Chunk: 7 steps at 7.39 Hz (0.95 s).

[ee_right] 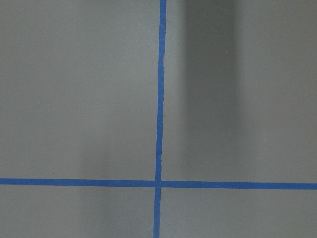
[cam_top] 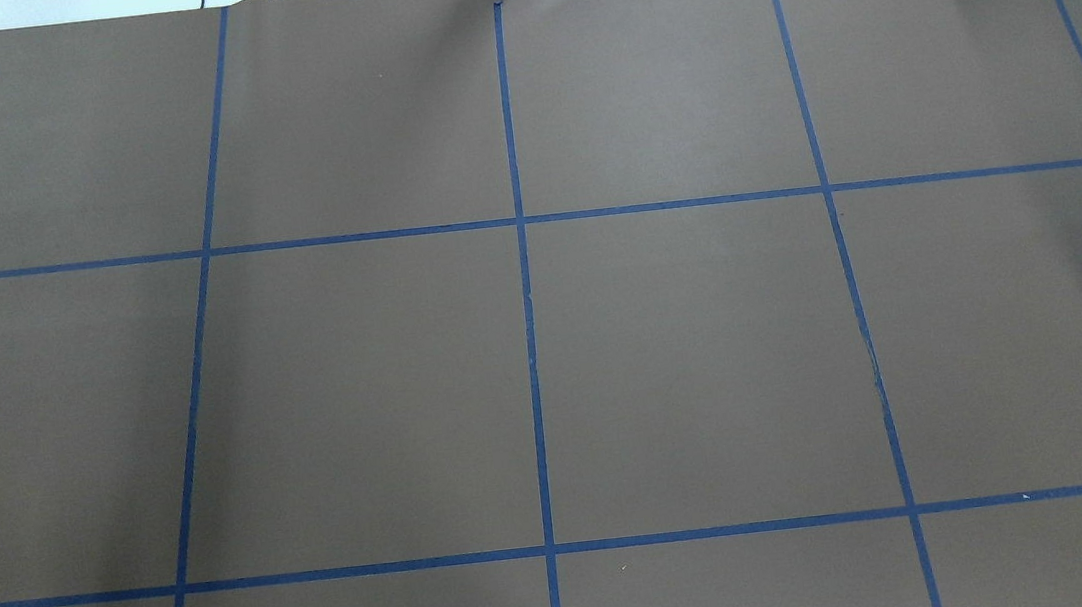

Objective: Place and press bell with both arms

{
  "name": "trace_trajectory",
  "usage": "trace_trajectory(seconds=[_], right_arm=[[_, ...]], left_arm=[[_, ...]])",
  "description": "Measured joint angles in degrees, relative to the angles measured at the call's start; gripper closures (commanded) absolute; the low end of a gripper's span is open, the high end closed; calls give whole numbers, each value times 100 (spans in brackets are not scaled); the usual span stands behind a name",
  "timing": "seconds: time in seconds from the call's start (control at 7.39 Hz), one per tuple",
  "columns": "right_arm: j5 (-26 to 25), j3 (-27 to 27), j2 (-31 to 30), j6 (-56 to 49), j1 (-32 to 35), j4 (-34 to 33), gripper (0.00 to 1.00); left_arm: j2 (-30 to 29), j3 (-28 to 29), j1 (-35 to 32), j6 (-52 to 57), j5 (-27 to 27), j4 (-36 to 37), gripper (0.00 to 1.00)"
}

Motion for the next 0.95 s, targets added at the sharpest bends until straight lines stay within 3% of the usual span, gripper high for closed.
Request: trace_trajectory(seconds=[0.54,0.95], right_arm=[[8,-22,40,-45,-1,1,0],[19,7,32,-47,-1,1,0]], left_arm=[[-306,4,254,61,198,126,0],[-490,-955,375,-87,781,1173,0]])
